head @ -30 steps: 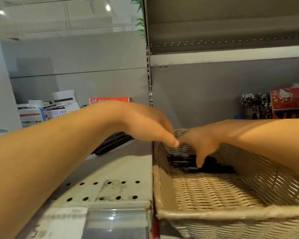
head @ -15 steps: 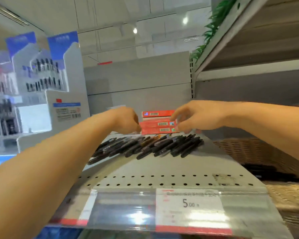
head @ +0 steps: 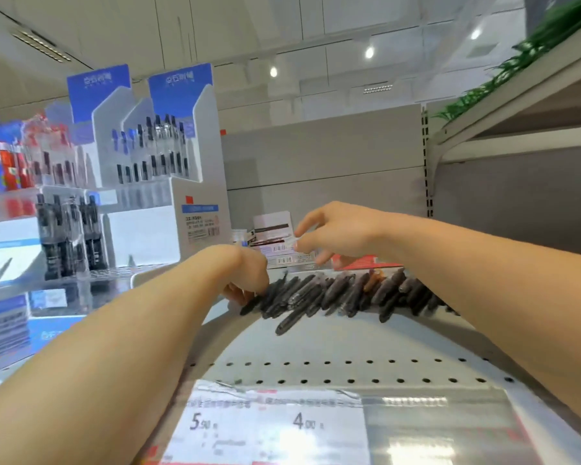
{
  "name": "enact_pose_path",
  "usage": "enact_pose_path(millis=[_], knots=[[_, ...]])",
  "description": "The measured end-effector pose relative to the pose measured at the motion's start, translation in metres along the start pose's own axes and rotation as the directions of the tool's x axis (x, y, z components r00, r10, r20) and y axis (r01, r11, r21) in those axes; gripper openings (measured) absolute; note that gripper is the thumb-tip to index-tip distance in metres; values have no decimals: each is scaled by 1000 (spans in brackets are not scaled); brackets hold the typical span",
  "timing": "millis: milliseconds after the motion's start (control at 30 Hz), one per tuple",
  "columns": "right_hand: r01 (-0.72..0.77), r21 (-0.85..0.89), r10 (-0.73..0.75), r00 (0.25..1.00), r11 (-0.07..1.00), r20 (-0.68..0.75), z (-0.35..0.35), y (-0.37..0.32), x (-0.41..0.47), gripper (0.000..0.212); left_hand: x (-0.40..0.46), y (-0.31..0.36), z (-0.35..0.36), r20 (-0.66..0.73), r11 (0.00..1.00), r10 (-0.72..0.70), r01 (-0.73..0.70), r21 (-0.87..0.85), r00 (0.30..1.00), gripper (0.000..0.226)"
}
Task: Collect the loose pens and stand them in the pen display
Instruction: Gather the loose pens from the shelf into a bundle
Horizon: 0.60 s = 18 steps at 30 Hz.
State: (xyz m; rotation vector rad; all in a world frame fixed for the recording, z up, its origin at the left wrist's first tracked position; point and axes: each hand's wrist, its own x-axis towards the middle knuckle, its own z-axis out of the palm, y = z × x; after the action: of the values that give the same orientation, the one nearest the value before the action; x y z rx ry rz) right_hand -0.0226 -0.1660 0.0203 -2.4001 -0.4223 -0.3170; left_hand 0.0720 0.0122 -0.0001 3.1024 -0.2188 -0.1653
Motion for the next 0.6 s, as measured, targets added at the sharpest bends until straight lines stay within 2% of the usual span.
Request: enact_pose_path(millis=[67, 133, 233, 267, 333, 400, 467, 500, 600], knots=[[-1, 28, 1, 1000, 1000, -23, 12, 4, 7, 11, 3, -3, 2, 9, 1000, 7, -7, -23, 1000, 28], [-2, 52, 4, 999, 999, -40, 20, 8, 9, 15, 1, -8, -1, -41, 994, 23, -27, -103, 999, 22], [-16, 174, 31, 996, 985, -82, 22, 12, 5, 18, -12, -14, -13, -272, 960, 84, -151, -238, 959, 22], [-33, 210, 54, 994, 977, -93, 21, 12, 2, 20, -19, -14, -15, -323, 916, 120, -230, -328, 939, 21], [-68, 287, 105, 988, 956, -114, 21, 10, -2, 26, -38, -8, -16, -352, 740, 275, -430, -517, 895, 16], [-56, 362, 120, 981, 930, -155, 21, 5, -7, 30, -57, 4, -14, -345, 610, 465, -578, -542, 815, 20], [-3, 380, 99, 967, 925, -233, 21, 0, -11, 26, -69, 15, -12, -339, 554, 582, -666, -500, 739, 24], [21, 367, 85, 959, 930, -270, 20, -1, -14, 25, -73, 17, -13, -337, 540, 603, -682, -493, 723, 22], [48, 336, 57, 954, 941, -295, 20, 0, -20, 31, -78, 10, -17, -310, 523, 593, -649, -553, 743, 14]])
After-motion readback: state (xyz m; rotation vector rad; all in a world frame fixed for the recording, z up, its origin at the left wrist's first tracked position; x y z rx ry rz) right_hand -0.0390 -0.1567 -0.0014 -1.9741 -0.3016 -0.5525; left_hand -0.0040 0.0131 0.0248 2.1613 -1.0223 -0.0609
